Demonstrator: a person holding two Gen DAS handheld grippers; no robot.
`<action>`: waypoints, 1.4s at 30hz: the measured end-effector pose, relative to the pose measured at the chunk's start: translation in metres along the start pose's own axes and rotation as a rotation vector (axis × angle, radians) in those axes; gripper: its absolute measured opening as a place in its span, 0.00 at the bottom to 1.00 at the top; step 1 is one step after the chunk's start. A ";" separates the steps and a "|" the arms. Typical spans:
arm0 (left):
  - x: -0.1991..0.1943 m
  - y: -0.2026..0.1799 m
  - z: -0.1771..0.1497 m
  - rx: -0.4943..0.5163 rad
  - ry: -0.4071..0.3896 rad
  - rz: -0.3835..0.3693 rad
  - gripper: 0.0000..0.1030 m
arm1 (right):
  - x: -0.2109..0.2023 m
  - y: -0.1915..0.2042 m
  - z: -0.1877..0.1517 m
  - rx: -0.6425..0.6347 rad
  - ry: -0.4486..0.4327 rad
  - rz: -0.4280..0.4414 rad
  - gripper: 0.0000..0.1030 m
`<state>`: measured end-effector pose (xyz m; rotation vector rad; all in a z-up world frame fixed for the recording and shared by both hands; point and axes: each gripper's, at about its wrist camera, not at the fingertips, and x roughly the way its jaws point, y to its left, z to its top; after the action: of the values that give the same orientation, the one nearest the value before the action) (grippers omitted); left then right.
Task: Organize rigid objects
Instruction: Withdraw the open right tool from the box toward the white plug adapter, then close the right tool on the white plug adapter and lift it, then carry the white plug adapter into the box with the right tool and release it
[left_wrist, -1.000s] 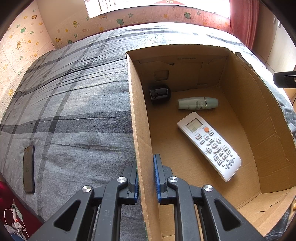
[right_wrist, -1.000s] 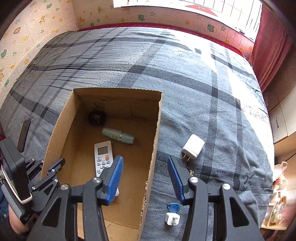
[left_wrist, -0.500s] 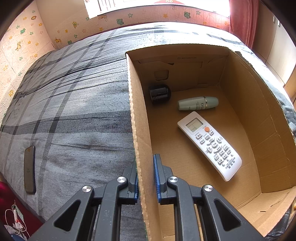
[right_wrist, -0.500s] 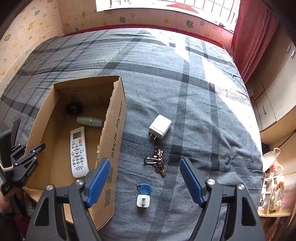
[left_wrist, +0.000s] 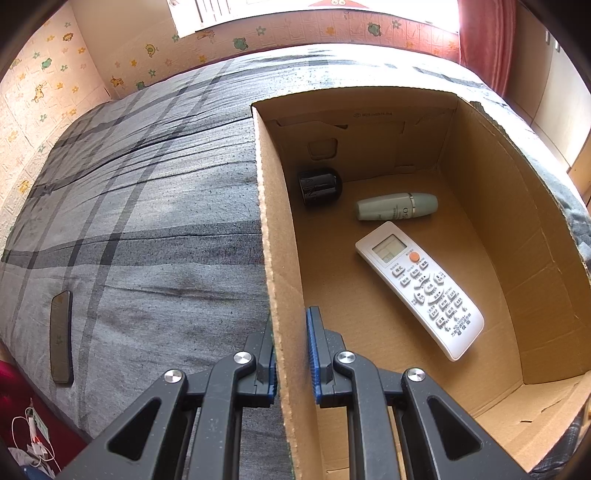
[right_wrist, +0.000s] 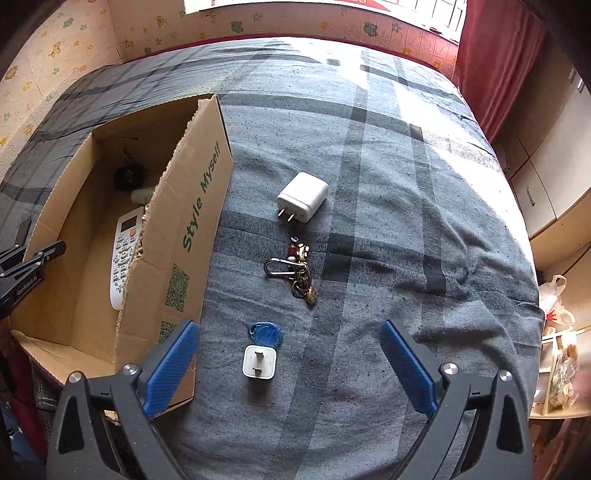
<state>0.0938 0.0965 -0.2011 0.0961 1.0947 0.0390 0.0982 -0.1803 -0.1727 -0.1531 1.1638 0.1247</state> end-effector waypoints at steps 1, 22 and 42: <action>0.000 0.000 0.000 0.000 0.001 0.000 0.14 | 0.004 -0.001 -0.004 0.006 0.005 0.001 0.97; 0.001 -0.002 0.000 0.011 0.003 0.017 0.16 | 0.062 -0.001 -0.036 0.022 0.066 0.031 0.90; 0.000 -0.001 0.000 -0.005 0.000 0.000 0.14 | 0.042 0.007 -0.039 0.048 0.053 0.119 0.27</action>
<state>0.0941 0.0953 -0.2010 0.0920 1.0946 0.0414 0.0783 -0.1797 -0.2273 -0.0446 1.2279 0.1988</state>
